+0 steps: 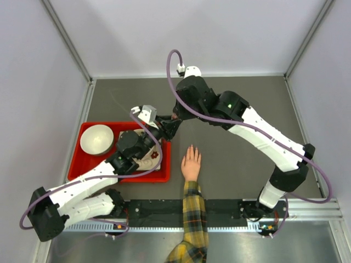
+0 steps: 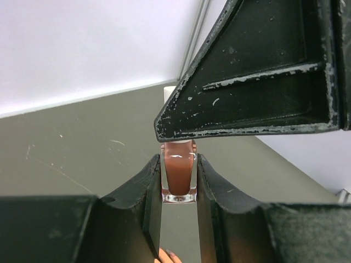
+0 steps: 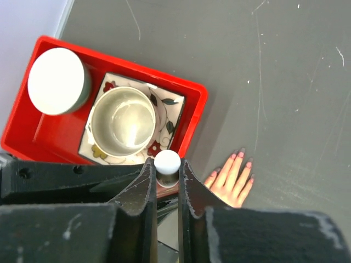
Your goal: Paint the nails
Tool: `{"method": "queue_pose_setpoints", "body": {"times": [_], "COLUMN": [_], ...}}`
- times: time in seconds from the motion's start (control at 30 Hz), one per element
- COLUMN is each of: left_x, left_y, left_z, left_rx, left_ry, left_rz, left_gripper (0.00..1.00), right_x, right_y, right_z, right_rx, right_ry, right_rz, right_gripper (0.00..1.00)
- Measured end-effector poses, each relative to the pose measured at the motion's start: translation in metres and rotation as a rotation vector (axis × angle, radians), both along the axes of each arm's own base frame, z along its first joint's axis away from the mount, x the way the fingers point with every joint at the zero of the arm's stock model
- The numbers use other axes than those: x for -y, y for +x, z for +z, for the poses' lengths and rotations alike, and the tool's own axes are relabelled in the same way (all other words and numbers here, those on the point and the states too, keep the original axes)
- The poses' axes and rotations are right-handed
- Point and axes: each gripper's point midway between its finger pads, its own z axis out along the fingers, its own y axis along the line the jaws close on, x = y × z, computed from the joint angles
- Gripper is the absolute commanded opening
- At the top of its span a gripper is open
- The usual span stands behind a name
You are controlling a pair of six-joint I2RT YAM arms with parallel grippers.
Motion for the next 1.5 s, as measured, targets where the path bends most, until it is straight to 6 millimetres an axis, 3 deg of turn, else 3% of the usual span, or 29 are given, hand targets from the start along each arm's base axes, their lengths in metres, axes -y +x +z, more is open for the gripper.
{"method": "queue_pose_setpoints", "body": {"times": [0.17, 0.27, 0.4, 0.53, 0.6, 0.73, 0.8, 0.83, 0.87, 0.93, 1.0, 1.1, 1.23, 1.37, 1.5], "left_x": [0.004, 0.008, 0.017, 0.021, 0.018, 0.013, 0.011, 0.01, 0.01, 0.01, 0.009, -0.001, -0.017, -0.02, -0.021], "left_y": [-0.008, -0.026, -0.072, -0.137, -0.163, -0.193, -0.198, -0.199, -0.198, -0.191, -0.174, -0.143, -0.099, -0.06, -0.035], "left_z": [-0.002, 0.001, 0.031, 0.076, 0.09, 0.102, 0.104, 0.105, 0.109, 0.117, 0.13, 0.128, 0.094, 0.07, 0.052], "left_rx": [-0.026, -0.037, 0.0, 0.083, 0.103, 0.096, 0.089, 0.093, 0.102, 0.116, 0.139, 0.167, 0.168, 0.151, 0.137], "left_ry": [0.025, 0.038, -0.017, -0.118, -0.143, -0.155, -0.143, -0.134, -0.127, -0.113, -0.109, -0.11, -0.076, 0.003, 0.06], "left_rz": [-0.06, -0.161, -0.409, -0.737, -0.87, -1.037, -1.069, -1.071, -1.06, -1.001, -0.875, -0.645, -0.373, -0.202, -0.099], "left_gripper": [0.0, 0.0, 0.0, 0.0, 0.0, 0.0, 0.0, 0.0, 0.0, 0.0, 0.0, 0.0, 0.0, 0.0, 0.0], "right_x": [0.002, 0.005, 0.012, 0.021, 0.023, 0.015, 0.011, 0.01, 0.008, 0.007, 0.001, -0.004, -0.004, -0.005, -0.006], "right_y": [-0.007, -0.024, -0.069, -0.136, -0.161, -0.189, -0.194, -0.194, -0.194, -0.19, -0.176, -0.139, -0.092, -0.054, -0.029], "right_z": [-0.002, 0.002, 0.03, 0.075, 0.088, 0.101, 0.103, 0.105, 0.108, 0.118, 0.123, 0.109, 0.084, 0.061, 0.051], "right_rx": [0.027, 0.053, 0.127, 0.254, 0.298, 0.328, 0.326, 0.325, 0.324, 0.324, 0.33, 0.271, 0.19, 0.152, 0.156], "right_ry": [-0.02, 0.007, 0.107, 0.294, 0.363, 0.44, 0.459, 0.463, 0.464, 0.468, 0.459, 0.407, 0.341, 0.264, 0.197], "right_rz": [0.074, 0.19, 0.456, 0.782, 0.911, 1.09, 1.135, 1.146, 1.147, 1.124, 1.045, 0.826, 0.538, 0.328, 0.208], "right_gripper": [0.0, 0.0, 0.0, 0.0, 0.0, 0.0, 0.11, 0.21, 0.36, 0.54, 0.62, 0.65, 0.67, 0.67, 0.63]}}
